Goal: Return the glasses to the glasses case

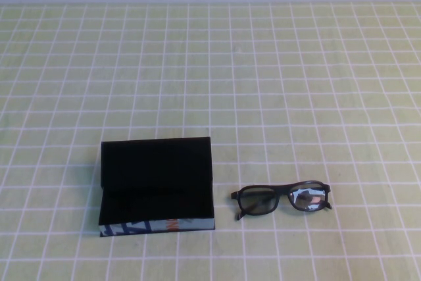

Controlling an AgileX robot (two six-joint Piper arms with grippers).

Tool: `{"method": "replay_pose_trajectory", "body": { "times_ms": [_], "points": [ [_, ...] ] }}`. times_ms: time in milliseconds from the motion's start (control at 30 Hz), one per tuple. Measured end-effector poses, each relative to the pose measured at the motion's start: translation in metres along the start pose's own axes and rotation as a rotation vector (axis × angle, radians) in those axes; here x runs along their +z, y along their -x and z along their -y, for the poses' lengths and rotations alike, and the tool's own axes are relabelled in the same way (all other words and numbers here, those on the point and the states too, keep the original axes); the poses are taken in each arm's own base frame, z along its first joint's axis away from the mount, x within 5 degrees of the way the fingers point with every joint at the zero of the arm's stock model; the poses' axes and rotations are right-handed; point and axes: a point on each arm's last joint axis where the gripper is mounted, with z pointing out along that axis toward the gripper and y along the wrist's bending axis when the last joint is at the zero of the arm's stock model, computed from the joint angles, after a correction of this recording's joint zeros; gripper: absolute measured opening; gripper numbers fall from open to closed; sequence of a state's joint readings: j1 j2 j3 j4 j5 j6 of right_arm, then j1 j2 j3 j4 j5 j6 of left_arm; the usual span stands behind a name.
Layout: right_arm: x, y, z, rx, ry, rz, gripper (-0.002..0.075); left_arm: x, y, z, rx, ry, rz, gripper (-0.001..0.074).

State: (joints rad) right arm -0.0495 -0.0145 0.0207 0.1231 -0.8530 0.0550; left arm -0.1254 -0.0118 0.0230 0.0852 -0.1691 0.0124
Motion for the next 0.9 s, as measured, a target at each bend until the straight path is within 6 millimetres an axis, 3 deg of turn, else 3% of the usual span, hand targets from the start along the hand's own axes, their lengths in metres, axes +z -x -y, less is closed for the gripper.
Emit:
{"method": "replay_pose_trajectory", "body": {
  "times_ms": [133, 400, 567, 700, 900],
  "points": [
    [0.013, 0.020, -0.008, 0.070, 0.031, 0.049, -0.0018, 0.000, 0.010, 0.000, -0.056, 0.000, 0.105, -0.0003],
    [0.053, 0.089, -0.039, 0.246, 0.148, -0.008, -0.0018, -0.018, 0.055, -0.001, -0.299, -0.086, 0.637, -0.0003],
    [0.073, 0.122, -0.050, 0.304, 0.126, -0.141, -0.0018, -0.022, 0.095, -0.005, -0.403, -0.134, 0.699, -0.0003],
    [0.098, 0.120, -0.052, 0.303, 0.044, -0.311, -0.0018, -0.024, 0.137, -0.011, -0.448, -0.110, 0.589, -0.0003],
    [0.124, 0.078, -0.047, 0.259, -0.114, -0.682, -0.0018, -0.022, 0.177, -0.020, -0.458, -0.001, 0.237, -0.0003]
  ]
}}
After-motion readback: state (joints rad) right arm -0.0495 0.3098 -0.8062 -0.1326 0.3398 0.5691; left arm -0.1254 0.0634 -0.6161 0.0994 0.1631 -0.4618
